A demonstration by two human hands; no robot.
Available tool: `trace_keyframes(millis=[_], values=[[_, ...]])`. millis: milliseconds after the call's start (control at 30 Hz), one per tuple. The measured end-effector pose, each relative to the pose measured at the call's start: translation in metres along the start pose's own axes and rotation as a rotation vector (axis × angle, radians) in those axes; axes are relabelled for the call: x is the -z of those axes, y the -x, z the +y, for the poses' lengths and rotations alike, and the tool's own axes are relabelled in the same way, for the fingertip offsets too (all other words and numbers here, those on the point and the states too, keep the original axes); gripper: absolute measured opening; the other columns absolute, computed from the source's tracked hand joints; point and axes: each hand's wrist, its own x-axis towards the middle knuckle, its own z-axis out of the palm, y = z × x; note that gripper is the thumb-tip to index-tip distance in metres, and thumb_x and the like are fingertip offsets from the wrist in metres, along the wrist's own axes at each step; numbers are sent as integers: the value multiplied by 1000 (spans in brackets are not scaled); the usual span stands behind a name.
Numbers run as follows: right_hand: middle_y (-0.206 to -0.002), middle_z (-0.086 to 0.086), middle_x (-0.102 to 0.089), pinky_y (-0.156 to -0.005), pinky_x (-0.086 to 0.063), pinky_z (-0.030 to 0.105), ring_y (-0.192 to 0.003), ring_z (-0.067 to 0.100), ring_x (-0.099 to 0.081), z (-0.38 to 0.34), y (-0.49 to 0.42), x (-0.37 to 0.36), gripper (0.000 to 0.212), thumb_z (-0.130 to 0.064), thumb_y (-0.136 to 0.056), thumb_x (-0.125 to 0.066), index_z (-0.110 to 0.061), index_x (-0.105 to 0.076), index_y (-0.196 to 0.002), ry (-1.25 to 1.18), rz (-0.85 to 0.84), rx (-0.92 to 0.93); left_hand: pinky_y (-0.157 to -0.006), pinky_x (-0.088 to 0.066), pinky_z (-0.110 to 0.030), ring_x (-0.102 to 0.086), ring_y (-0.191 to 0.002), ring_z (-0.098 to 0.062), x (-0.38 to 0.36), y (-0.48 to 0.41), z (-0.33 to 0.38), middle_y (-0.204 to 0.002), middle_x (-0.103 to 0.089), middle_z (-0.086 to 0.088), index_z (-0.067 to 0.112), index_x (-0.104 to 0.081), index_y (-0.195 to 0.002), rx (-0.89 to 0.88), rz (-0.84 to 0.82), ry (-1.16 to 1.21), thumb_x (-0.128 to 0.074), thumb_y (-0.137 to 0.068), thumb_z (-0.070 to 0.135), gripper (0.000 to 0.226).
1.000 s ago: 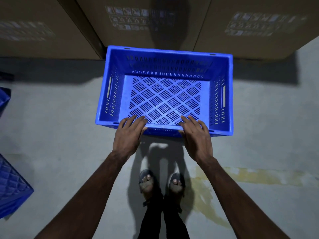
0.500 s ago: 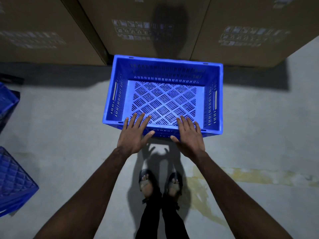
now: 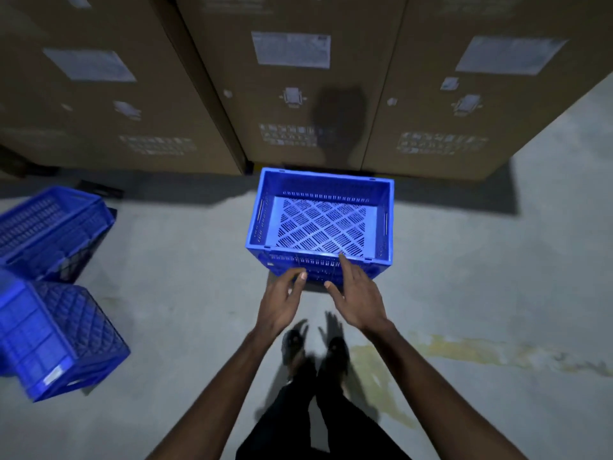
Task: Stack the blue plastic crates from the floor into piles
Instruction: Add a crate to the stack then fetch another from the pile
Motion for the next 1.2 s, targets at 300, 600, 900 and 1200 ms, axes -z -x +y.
trace_keyframes(millis=[300, 600, 900, 1200], values=[[-161, 1, -37, -114, -34, 35, -147, 19, -35, -48, 90, -1, 63, -47, -102, -47, -19, -32, -156, -97, -62, 106, -88, -52, -23, -67, -97, 5, 34, 106, -28, -99, -74, 24, 27, -73, -101, 169, 187, 189, -60, -102, 30, 14], [-161, 1, -36, -116, -30, 34, -147, 19, -32, -142, 96, -35, 61, -47, -103, -46, -19, -33, -155, 15, -227, 321, -81, -47, -12, -66, -97, 3, 102, 171, -72, -99, -72, 25, 26, -73, -102, 245, 416, 314, -61, -102, 29, 12], [-158, -4, -36, -110, -39, 39, -144, 18, -34, -303, 135, -149, 54, -52, -101, -45, -23, -42, -146, 148, -307, 488, -79, -47, -12, -68, -92, 0, 209, 252, -188, -94, -73, 24, 30, -73, -98, 333, 571, 422, -64, -100, 30, 9], [-163, -6, -27, -108, -38, 38, -145, 18, -32, -518, 222, -311, 56, -53, -100, -47, -26, -41, -148, 151, -423, 590, -84, -55, -26, -71, -88, -8, 361, 368, -345, -88, -76, 13, 24, -74, -96, 414, 742, 435, -65, -99, 24, 10]])
